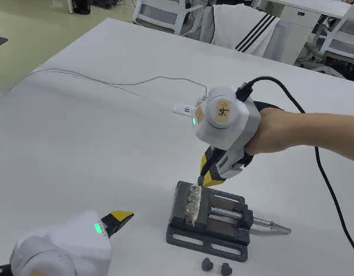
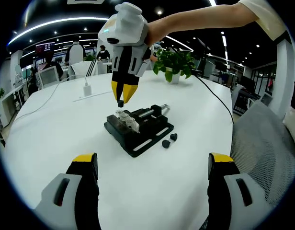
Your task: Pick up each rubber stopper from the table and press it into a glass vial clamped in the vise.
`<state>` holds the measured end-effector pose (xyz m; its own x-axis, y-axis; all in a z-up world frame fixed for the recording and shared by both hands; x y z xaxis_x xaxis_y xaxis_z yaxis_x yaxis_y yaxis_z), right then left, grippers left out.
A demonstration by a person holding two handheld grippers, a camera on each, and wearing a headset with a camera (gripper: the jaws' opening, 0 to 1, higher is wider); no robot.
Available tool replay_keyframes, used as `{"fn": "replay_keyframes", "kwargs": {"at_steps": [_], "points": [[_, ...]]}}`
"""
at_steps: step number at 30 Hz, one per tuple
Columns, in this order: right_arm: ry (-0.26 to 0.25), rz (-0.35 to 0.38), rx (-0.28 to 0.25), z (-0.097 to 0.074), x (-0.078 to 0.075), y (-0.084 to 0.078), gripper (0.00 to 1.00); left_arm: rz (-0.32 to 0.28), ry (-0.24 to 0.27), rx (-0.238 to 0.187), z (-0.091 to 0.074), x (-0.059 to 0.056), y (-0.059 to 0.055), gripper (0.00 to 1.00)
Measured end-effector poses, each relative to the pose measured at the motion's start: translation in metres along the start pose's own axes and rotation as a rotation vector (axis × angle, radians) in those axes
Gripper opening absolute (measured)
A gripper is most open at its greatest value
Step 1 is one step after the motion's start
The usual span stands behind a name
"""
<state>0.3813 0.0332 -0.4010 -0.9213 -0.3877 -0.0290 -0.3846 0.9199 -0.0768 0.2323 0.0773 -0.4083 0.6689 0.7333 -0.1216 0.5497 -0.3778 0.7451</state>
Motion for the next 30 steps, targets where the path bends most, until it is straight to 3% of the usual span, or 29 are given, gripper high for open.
{"fn": "replay_keyframes", "kwargs": {"at_steps": [30], "points": [[0.029, -0.004, 0.055, 0.0095, -0.0001, 0.0026, 0.06, -0.026, -0.002, 0.01, 0.0026, 0.0015, -0.0053, 0.92]]}}
Point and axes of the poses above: the centre of the closed fingertips' face, and the gripper's own axes: z roughly forward along the fingers, x roughly to its left, y roughly out of its top, the point moved 2 cm from there along -z, roughly backward along the fingers, and after that the axes turned 15 degrees about x, right-handed, at the moved point
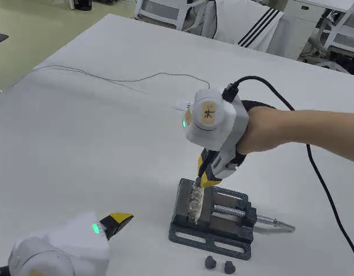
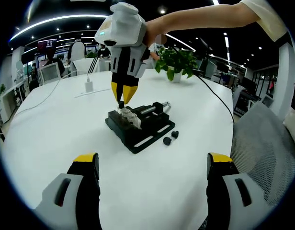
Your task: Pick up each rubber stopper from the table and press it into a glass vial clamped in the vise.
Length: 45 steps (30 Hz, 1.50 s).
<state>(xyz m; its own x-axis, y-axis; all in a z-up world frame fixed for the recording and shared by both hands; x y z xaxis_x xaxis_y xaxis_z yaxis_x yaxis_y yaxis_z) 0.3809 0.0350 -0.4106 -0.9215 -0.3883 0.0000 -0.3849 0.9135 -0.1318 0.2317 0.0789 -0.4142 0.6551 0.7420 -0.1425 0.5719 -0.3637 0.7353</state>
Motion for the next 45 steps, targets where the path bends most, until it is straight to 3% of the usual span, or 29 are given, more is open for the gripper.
{"fn": "replay_keyframes", "kwargs": {"at_steps": [14, 21, 25, 29, 31, 45], "points": [[0.042, 0.164, 0.003, 0.0011, -0.0018, 0.0005, 0.04, -0.001, -0.012, -0.009, 0.0029, -0.0037, 0.0018, 0.92], [0.058, 0.246, 0.054, 0.0011, -0.0029, 0.0031, 0.04, -0.004, -0.011, -0.012, 0.0027, -0.0028, 0.0015, 0.92], [0.041, 0.276, 0.075, 0.0022, -0.0025, 0.0045, 0.04, -0.007, -0.014, -0.01, 0.0027, -0.0025, 0.0008, 0.91], [0.026, 0.259, 0.079, 0.0026, -0.0022, 0.0042, 0.05, -0.007, -0.017, -0.01, 0.0038, -0.0031, 0.0009, 0.91], [0.018, 0.215, 0.071, 0.0024, -0.0024, 0.0036, 0.06, -0.006, -0.017, -0.012, 0.0038, -0.0029, 0.0017, 0.91], [-0.003, 0.162, 0.058, 0.0019, -0.0017, 0.0039, 0.08, -0.016, -0.015, -0.005, 0.0029, -0.0006, -0.0006, 0.9]]}}
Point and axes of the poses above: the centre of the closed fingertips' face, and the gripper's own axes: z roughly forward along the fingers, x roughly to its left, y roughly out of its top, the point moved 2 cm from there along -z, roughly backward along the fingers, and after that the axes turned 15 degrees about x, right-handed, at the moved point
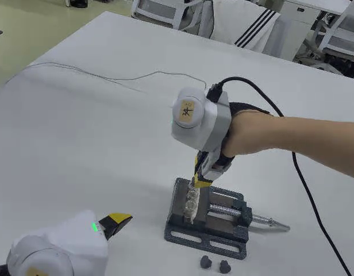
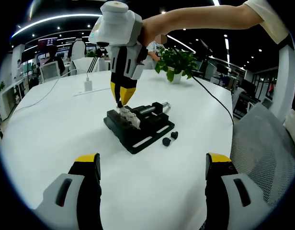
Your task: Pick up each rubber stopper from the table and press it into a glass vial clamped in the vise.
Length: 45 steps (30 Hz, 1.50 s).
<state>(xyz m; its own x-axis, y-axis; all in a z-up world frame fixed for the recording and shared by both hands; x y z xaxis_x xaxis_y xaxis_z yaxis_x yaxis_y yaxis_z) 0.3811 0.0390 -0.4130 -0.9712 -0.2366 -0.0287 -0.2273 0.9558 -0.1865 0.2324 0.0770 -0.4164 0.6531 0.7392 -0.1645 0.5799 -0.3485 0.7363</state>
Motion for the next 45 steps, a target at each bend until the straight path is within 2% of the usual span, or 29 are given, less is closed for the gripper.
{"fn": "replay_keyframes", "kwargs": {"at_steps": [4, 8, 14, 17, 18, 20, 24, 26, 38, 45], "points": [[0.0, -0.008, -0.008, 0.0, 0.0, 0.0, 0.1, 0.0, 0.0, 0.001, 0.0, 0.0, -0.001, 0.89], [0.001, -0.011, -0.035, -0.004, -0.001, 0.0, 0.2, -0.001, 0.005, -0.001, -0.001, 0.0, -0.001, 0.89], [0.035, -0.011, -0.081, -0.015, -0.003, -0.012, 0.16, -0.008, 0.008, -0.007, -0.002, 0.003, 0.0, 0.89], [0.086, 0.001, -0.159, -0.016, -0.002, -0.011, 0.11, -0.009, 0.011, -0.005, -0.002, 0.004, -0.001, 0.89], [0.101, -0.005, -0.201, -0.018, -0.002, -0.008, 0.08, -0.009, 0.012, -0.007, -0.002, 0.004, -0.001, 0.89], [0.111, 0.003, -0.249, -0.02, -0.003, -0.005, 0.07, -0.011, 0.011, -0.005, -0.002, 0.004, -0.001, 0.89], [0.103, -0.012, -0.22, -0.015, -0.005, -0.008, 0.0, -0.013, 0.011, -0.004, -0.002, 0.004, -0.002, 0.89], [0.124, -0.003, -0.212, -0.012, -0.003, -0.007, 0.0, -0.015, 0.012, -0.002, -0.002, 0.005, -0.003, 0.89], [0.149, -0.013, -0.194, -0.004, 0.001, -0.005, 0.0, -0.026, 0.006, 0.006, 0.0, 0.004, -0.007, 0.88], [0.141, -0.028, -0.177, -0.005, 0.0, -0.003, 0.0, -0.032, 0.003, 0.009, 0.002, 0.005, -0.008, 0.87]]}}
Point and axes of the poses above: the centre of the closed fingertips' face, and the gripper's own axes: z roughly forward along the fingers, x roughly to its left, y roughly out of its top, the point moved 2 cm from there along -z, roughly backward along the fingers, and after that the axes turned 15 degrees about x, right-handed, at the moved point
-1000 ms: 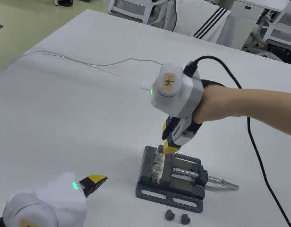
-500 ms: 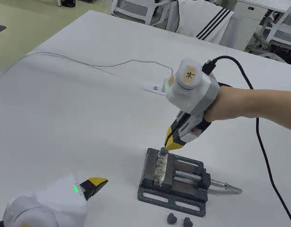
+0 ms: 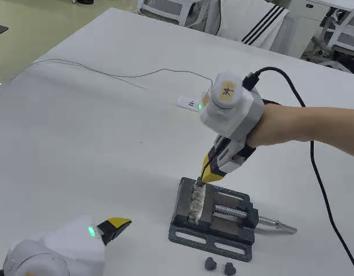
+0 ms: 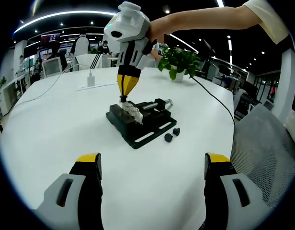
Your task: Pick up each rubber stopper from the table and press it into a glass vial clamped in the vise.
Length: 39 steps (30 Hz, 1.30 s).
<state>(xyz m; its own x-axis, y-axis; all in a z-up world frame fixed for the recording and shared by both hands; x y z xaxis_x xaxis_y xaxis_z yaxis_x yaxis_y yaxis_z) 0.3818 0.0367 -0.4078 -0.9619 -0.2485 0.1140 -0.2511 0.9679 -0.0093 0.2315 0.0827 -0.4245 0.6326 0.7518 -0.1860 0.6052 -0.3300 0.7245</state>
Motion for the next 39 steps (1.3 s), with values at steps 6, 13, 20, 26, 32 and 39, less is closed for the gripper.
{"fn": "replay_keyframes", "kwargs": {"at_steps": [6, 13, 20, 26, 32, 39], "points": [[-0.002, 0.015, 0.026, 0.0, 0.0003, 0.0005, 0.0, -0.004, 0.001, -0.008, 0.0016, 0.0012, 0.0029, 0.87], [0.008, 0.028, 0.027, 0.0007, 0.0001, 0.0003, 0.0, -0.016, 0.001, -0.014, 0.0025, 0.0021, 0.0025, 0.87], [0.027, 0.04, 0.047, 0.0015, -0.0013, 0.0022, 0.0, -0.024, 0.0, -0.019, 0.003, 0.003, 0.003, 0.86], [0.036, 0.039, 0.092, 0.0023, -0.0016, 0.0037, 0.0, -0.026, -0.002, -0.018, 0.0042, 0.0031, 0.0027, 0.86], [0.046, 0.036, 0.146, 0.0035, -0.0013, 0.0053, 0.0, -0.032, -0.002, -0.017, 0.0052, 0.0028, 0.002, 0.86], [0.058, 0.038, 0.172, 0.0044, -0.0012, 0.0063, 0.0, -0.044, 0.0, -0.018, 0.0063, 0.0047, 0.002, 0.85]]}}
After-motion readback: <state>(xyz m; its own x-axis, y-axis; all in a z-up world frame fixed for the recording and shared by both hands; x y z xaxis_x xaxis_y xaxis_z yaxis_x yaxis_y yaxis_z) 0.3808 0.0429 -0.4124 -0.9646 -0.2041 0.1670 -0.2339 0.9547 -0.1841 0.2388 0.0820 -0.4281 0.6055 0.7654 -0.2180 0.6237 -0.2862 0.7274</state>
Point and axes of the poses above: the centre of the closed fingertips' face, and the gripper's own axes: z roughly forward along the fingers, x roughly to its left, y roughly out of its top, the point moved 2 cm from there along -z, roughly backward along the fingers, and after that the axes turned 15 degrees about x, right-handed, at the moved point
